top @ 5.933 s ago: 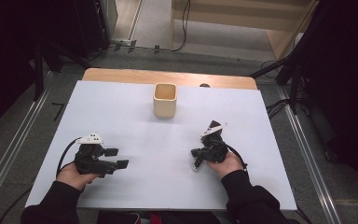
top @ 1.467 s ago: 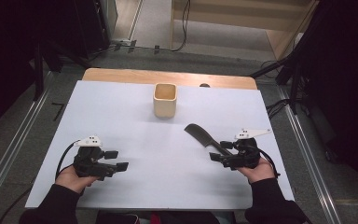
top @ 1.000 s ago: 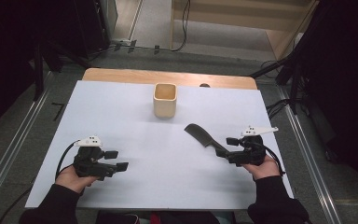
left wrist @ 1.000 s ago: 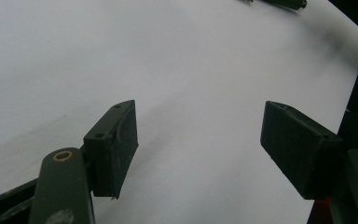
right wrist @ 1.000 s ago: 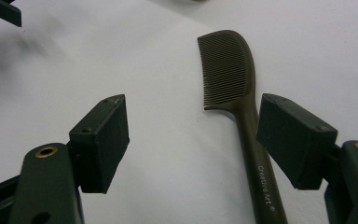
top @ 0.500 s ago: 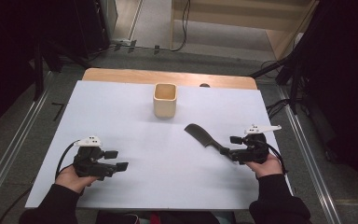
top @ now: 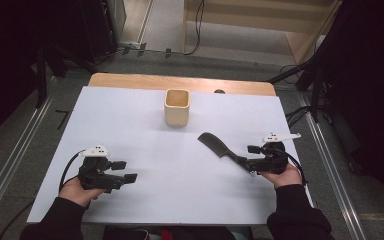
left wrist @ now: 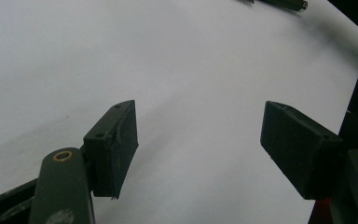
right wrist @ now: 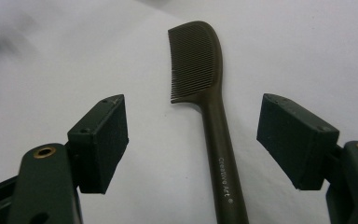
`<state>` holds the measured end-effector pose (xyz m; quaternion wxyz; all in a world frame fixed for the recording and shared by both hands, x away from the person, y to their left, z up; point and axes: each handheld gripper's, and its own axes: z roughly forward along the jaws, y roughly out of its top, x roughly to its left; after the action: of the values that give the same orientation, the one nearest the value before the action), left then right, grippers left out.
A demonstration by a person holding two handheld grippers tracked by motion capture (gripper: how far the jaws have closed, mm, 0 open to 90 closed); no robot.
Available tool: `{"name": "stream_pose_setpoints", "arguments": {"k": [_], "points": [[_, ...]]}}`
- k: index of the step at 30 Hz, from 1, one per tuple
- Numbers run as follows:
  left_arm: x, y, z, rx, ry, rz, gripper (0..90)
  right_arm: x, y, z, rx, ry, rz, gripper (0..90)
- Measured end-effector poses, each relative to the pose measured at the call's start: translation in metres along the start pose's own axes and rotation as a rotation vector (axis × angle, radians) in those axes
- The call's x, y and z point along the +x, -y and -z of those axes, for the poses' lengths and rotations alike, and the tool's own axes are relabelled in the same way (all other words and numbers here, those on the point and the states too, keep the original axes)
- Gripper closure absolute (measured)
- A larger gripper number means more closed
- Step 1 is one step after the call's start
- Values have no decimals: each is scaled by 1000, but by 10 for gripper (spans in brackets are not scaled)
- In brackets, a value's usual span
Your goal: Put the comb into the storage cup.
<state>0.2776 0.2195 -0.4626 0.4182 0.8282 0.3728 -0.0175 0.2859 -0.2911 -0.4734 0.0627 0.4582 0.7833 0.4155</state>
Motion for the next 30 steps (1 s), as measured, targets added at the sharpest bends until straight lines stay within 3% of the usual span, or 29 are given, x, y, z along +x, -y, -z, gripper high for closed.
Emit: {"name": "stream_pose_setpoints", "arguments": {"k": [15, 23, 30], "points": [[0, 0, 0, -1, 3, -4, 279, -12, 1, -17, 33, 16, 5, 244], [0, -1, 1, -7, -4, -2, 279, -15, 5, -15, 28, 48, 24, 266], [1, -4, 1, -17, 0, -6, 279, -14, 14, -19, 63, 57, 41, 283]]}}
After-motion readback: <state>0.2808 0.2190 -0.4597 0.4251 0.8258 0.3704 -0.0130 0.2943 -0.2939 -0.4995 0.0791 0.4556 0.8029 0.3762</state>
